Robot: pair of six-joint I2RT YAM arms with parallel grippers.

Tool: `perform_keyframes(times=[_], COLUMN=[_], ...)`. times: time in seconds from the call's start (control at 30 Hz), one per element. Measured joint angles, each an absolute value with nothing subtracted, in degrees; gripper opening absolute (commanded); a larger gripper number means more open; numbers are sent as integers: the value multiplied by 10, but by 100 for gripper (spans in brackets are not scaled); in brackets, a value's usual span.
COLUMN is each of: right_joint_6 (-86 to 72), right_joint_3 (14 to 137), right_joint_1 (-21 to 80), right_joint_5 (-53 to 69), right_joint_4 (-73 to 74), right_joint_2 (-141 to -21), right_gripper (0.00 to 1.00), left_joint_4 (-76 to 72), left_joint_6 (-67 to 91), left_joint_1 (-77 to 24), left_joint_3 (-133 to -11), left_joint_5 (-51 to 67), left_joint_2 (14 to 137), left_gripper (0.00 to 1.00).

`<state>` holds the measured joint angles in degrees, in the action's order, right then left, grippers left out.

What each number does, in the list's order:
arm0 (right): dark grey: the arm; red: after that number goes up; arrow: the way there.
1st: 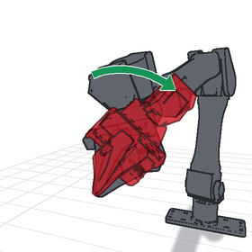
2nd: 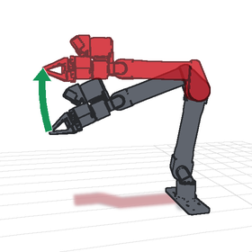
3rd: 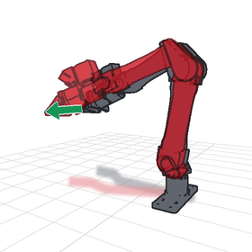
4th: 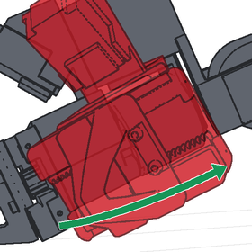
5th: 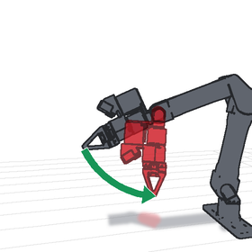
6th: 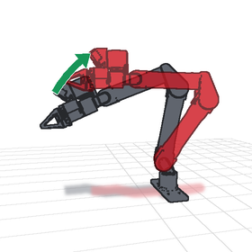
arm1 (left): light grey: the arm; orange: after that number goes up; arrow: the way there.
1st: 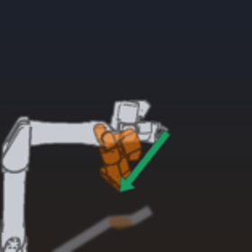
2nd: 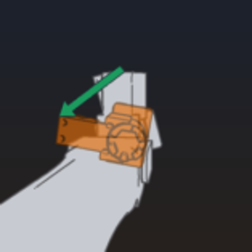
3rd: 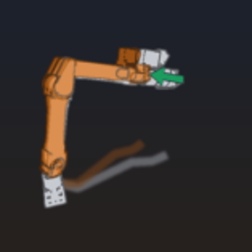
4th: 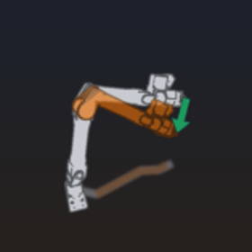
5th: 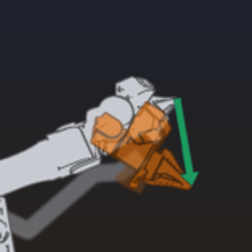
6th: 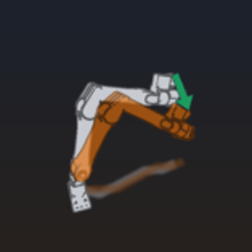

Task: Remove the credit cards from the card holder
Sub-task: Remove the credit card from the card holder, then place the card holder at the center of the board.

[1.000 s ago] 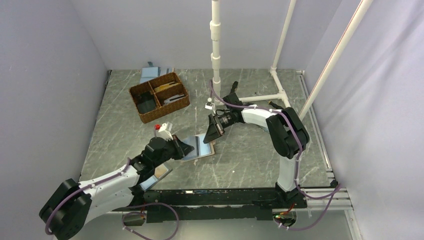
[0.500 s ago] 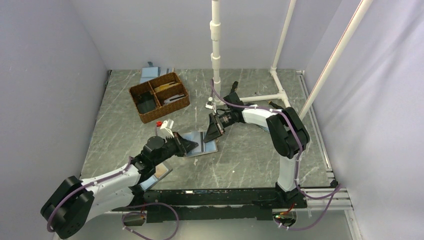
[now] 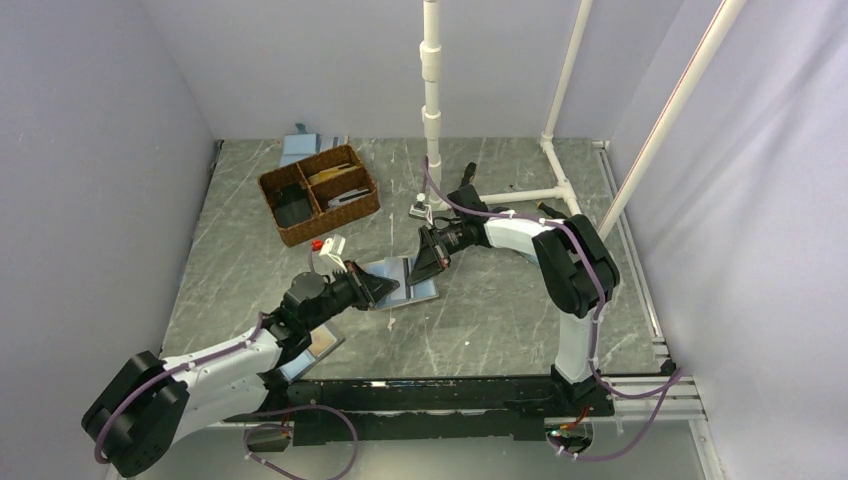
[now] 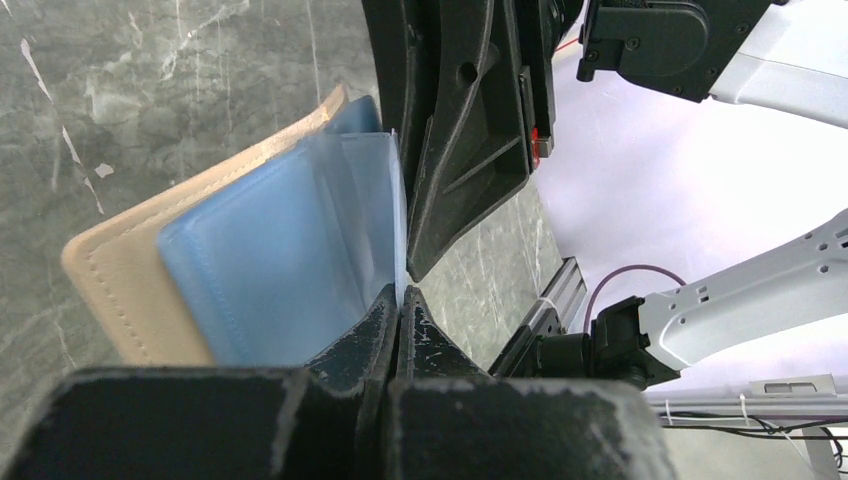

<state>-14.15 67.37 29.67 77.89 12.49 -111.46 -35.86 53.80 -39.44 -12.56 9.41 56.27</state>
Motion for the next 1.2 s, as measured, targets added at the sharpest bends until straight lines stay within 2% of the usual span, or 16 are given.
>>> perform_keyframes(times=[0.03, 0.07, 0.17, 0.2, 0.27, 0.37, 0.5, 0.53, 0.93, 1.0, 1.1, 1.2], right_joint_6=[-144, -144, -146, -145, -139, -125, -104, -97, 73, 110, 149, 187], right_joint_3=[673, 673, 673, 673, 673, 675, 680, 682, 750, 763, 767, 767], right_joint_1=[297, 297, 296, 297, 297, 298, 294, 291, 252, 250, 249, 248], right_joint_5=[783, 785, 799, 803, 804, 802, 797, 794, 740, 735, 720, 707], right_joint_4=[123, 121, 119, 120, 125, 141, 168, 176, 350, 382, 410, 440], right_joint_2=[-1114, -1113, -1113, -1113, -1113, -1113, -1113, -1113, -1136, -1136, -1133, -1123], right_gripper=[0, 0, 0, 0, 0, 0, 0, 0, 0, 0, 0, 0], left_joint_4=[-358, -357, -347, -339, -317, -291, -265, -260, -190, -190, -178, -124], left_joint_6=[538, 539, 541, 545, 553, 557, 567, 569, 577, 575, 566, 554], left_joint_1=[-394, -394, -391, -391, -391, -392, -392, -392, -384, -382, -380, -380], left_joint_3=[-126, -125, -124, -124, -124, -124, -116, -111, -80, -81, -89, -128], left_joint_5=[94, 93, 88, 85, 75, 63, 41, 33, -14, -13, -12, -10], left_joint_2=[562, 562, 554, 547, 528, 500, 472, 466, 457, 481, 520, 545], left_gripper=[0, 1, 33, 37, 39, 32, 5, 2, 2, 15, 52, 68])
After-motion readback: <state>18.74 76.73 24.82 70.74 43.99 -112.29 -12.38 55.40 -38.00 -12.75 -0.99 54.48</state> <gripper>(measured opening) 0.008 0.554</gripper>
